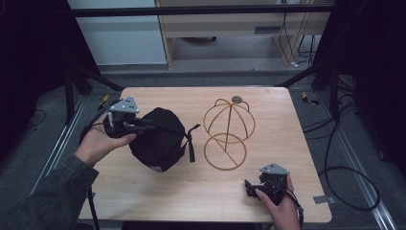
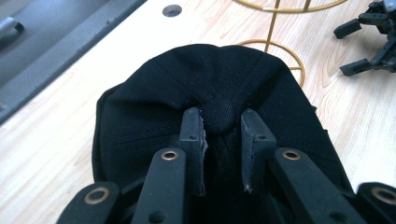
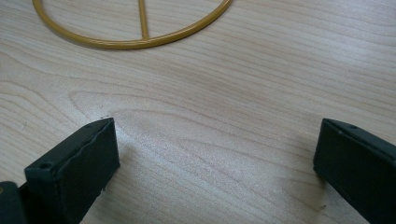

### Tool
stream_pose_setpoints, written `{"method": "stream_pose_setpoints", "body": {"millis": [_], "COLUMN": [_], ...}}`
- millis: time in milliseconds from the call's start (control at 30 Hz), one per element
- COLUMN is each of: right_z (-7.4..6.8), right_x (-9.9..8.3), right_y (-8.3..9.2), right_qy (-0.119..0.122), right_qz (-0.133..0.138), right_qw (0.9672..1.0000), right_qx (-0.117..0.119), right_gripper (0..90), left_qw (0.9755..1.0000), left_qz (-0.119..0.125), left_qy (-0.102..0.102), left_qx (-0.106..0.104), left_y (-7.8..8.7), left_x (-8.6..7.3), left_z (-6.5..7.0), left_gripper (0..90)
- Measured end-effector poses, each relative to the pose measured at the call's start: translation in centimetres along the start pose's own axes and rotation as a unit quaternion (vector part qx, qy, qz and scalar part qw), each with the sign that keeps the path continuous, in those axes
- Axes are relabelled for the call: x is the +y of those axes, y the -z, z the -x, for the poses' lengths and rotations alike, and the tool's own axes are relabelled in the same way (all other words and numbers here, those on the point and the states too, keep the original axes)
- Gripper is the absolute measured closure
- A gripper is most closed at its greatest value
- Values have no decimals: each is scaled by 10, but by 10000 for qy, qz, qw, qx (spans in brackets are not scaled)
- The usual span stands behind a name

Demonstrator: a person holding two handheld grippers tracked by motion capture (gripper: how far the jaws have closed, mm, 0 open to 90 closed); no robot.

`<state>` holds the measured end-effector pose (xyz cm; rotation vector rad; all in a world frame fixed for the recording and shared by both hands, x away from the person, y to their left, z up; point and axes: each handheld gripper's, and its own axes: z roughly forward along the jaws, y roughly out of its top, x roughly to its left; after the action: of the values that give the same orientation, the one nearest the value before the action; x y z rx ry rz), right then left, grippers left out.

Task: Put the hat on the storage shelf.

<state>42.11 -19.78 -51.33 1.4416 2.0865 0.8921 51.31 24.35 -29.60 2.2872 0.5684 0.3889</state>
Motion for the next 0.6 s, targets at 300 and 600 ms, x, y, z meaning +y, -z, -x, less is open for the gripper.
{"method": "stream_pose_setpoints", "body": {"millis": [300,600], "right_z": [0,-1], "right_x": [0,4], "right_y": [0,-4], "right_qy": [-23,-62], "right_qz": [4,7], "right_qw": [10000,9999], "right_qx": [-22,-81], "right_gripper": [3,3], "left_qw": [9997,9989], "left_qz": [162,272], "left_qy": [-186,-373], "left_qx": [-7,49], "left_y": [37,53], "left_x": [22,36], "left_z": [-3,2], "left_gripper": [735,736]}}
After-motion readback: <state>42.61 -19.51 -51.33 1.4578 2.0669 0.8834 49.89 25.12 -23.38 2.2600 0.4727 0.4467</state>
